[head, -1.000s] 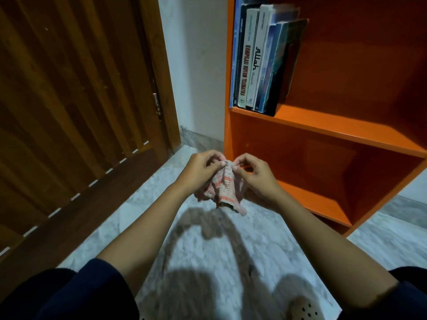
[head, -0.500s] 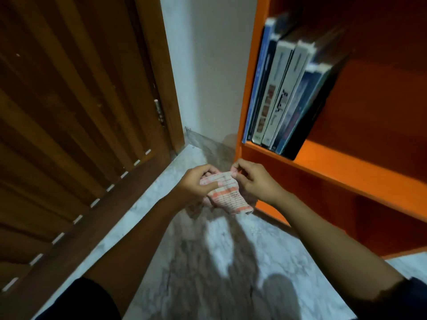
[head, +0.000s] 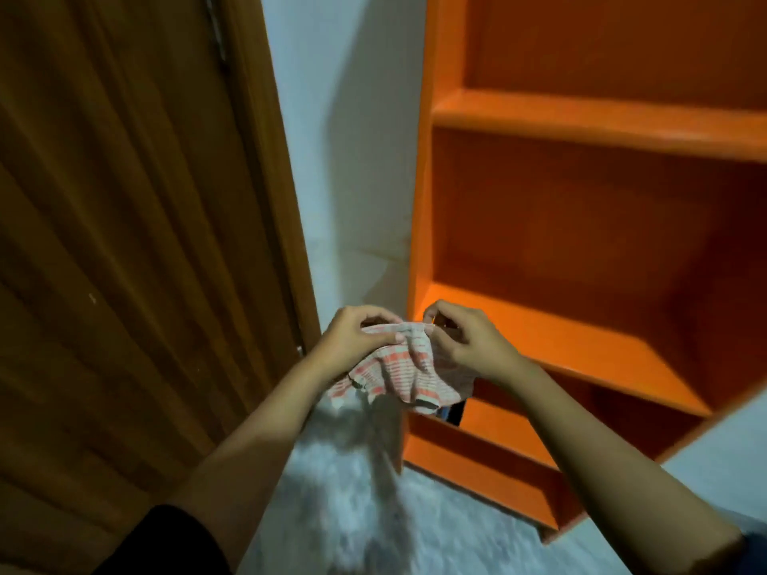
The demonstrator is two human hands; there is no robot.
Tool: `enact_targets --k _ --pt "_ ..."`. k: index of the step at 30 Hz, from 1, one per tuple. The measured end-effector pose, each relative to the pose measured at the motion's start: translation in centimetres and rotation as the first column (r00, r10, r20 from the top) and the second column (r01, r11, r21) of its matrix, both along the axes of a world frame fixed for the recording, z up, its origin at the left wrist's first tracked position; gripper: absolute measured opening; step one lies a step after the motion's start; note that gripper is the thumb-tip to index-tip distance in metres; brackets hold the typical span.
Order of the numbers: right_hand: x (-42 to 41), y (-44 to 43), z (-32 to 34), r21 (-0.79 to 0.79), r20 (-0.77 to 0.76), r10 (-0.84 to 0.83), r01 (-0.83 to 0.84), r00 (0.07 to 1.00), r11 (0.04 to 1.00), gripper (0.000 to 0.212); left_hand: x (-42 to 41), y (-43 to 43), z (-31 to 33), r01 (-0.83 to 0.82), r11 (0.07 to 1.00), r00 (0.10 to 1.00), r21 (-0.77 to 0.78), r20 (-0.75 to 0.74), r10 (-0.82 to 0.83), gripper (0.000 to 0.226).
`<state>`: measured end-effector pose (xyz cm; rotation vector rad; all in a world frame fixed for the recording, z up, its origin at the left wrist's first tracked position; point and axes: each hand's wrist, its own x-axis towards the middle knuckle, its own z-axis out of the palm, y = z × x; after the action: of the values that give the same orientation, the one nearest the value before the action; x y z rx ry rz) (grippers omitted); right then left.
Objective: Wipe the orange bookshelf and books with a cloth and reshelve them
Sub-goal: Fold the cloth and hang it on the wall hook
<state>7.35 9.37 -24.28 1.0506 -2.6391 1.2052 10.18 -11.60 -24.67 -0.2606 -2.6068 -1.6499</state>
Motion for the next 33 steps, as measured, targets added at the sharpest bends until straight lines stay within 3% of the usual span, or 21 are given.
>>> enact_targets --k 4,9,18,21,27,33 --pt "3.2 4.2 9.0 0.001 -0.090 -0.149 0.150 0.985 0.989 0.009 -0.3 4.1 8.8 0.157 0.987 0.982 -0.013 -0.103 -0.158 0.019" --pt "8.3 12.7 16.4 0.021 -0.204 -0.362 0.374 0.910 0.927 0.019 -0.3 13.2 16.0 0.375 0.925 0.891 -0.070 -0.248 -0.380 0.018" --pt "17.7 30.8 22.0 -0.051 -0.379 -0.687 0.727 0.620 0.684 0.023 3.2 33.8 23.9 0.616 0.763 0.665 -0.197 -0.389 -0.638 0.012" --pt "20.0 36.5 23.7 -0.097 -0.425 -0.704 0.745 0.568 0.660 0.018 3.8 40.7 25.8 0.639 0.734 0.600 -0.230 -0.449 -0.662 0.009" --pt "20.1 49.3 27.5 -0.069 -0.504 -0.694 0.777 0.515 0.626 0.021 2.9 53.0 29.7 0.649 0.717 0.559 -0.254 -0.480 -0.676 0.014" --pt "17.1 57.3 32.3 -0.059 -0.565 -0.674 0.792 0.476 0.608 0.028 0.7 60.8 33.7 0.554 0.801 0.583 -0.229 -0.580 -0.569 0.017"
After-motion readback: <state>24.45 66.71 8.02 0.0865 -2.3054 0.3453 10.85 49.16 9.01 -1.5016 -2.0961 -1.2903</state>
